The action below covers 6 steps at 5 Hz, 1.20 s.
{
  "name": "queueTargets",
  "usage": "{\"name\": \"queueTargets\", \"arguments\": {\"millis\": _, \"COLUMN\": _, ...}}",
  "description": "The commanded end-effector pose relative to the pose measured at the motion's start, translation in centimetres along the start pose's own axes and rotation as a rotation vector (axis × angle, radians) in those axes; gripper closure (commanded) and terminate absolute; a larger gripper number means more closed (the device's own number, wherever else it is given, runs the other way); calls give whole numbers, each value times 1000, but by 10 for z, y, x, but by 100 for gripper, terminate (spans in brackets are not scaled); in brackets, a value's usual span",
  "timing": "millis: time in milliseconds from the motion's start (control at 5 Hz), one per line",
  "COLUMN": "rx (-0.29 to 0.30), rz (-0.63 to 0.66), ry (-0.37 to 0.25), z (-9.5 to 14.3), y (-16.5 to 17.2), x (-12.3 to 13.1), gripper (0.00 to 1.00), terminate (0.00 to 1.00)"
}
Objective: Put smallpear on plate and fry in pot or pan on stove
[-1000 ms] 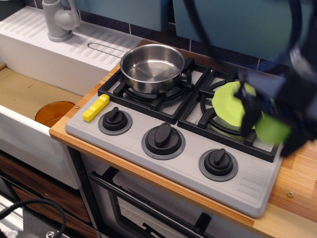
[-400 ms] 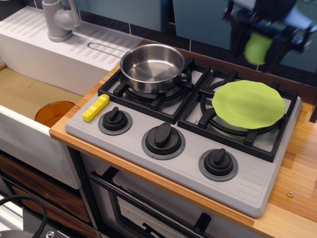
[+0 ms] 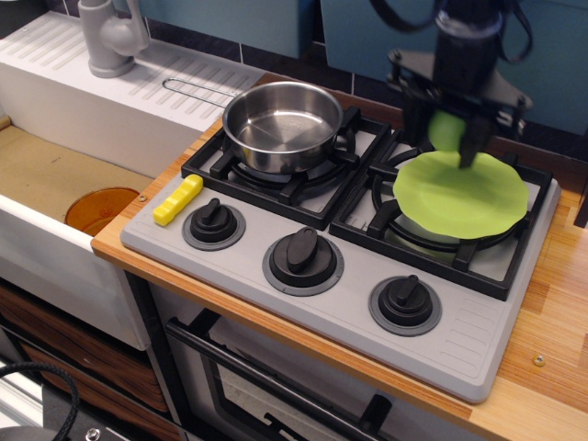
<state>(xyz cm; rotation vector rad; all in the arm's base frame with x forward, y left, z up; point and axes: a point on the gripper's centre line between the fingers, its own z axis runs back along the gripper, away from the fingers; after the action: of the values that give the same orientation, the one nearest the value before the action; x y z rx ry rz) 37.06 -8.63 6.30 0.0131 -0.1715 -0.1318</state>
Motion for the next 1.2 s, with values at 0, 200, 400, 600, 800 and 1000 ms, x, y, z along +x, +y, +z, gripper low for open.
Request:
{"name": "queueTargets", "arguments": {"millis": 0, "rx": 42, "rz": 47, "ry": -32, "z": 7, "y": -27, "x": 6, "gripper": 0, "terminate": 0}}
{"name": "queueTargets", "arguments": {"millis": 200, "rx": 39, "rz": 54, "ry": -22, "z": 18, "y": -34, "x": 1, "gripper": 0, "terminate": 0}}
{"name": "queueTargets", "arguments": {"millis": 400, "rx": 34, "rz": 55, "ry": 0, "z": 34, "y": -35, "x": -2, "gripper": 0, "terminate": 0}}
{"name": "queueTargets", "arguments": {"millis": 600, "rx": 32, "rz": 46, "ry": 49, "z": 61, "y": -31, "x": -9, "gripper": 0, "terminate": 0}}
{"name": "queueTargets", "arguments": {"millis": 800, "rx": 27, "rz": 26, "ry": 90, "z": 88, "y": -26, "x": -17, "gripper": 0, "terminate": 0}}
{"name": "queueTargets", "arguments": {"millis": 1000, "rx": 27, "rz": 26, "ry": 90, "z": 88, "y": -26, "x": -17, "gripper": 0, "terminate": 0}}
